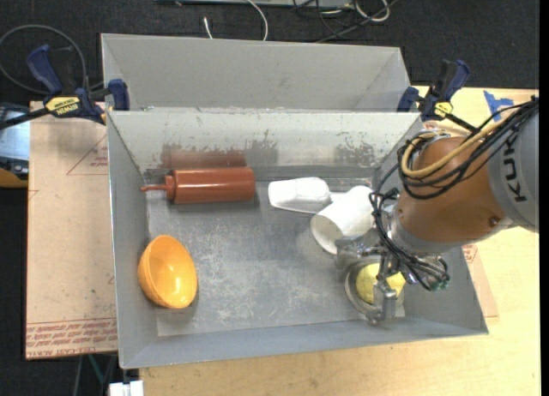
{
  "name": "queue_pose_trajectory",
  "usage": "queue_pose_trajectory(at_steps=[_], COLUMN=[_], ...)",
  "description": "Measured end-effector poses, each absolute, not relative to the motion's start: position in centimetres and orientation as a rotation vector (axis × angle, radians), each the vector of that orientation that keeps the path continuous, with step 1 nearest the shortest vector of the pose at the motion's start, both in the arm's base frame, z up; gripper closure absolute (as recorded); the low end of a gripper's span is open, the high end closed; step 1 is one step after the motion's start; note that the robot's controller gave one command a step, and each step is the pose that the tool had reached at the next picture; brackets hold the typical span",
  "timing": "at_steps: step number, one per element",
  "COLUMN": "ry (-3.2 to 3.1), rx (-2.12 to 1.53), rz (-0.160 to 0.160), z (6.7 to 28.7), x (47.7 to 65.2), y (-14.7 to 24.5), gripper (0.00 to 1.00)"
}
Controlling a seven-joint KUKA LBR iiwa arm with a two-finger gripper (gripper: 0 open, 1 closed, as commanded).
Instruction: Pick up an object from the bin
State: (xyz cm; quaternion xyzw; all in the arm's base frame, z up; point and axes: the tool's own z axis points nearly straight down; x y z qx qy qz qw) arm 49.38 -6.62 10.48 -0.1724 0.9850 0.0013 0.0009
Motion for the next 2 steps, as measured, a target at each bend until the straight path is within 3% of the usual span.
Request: queue_pose_trajectory(at_steps=[1,2], ry=[2.97,3.05], rx=[-0.984,-0.688], rz=[0.006,0.01], z=[10.0,7.3], x=[48.4,50.4], y=[-15.1,-14.1], gripper=[0.0,0.0])
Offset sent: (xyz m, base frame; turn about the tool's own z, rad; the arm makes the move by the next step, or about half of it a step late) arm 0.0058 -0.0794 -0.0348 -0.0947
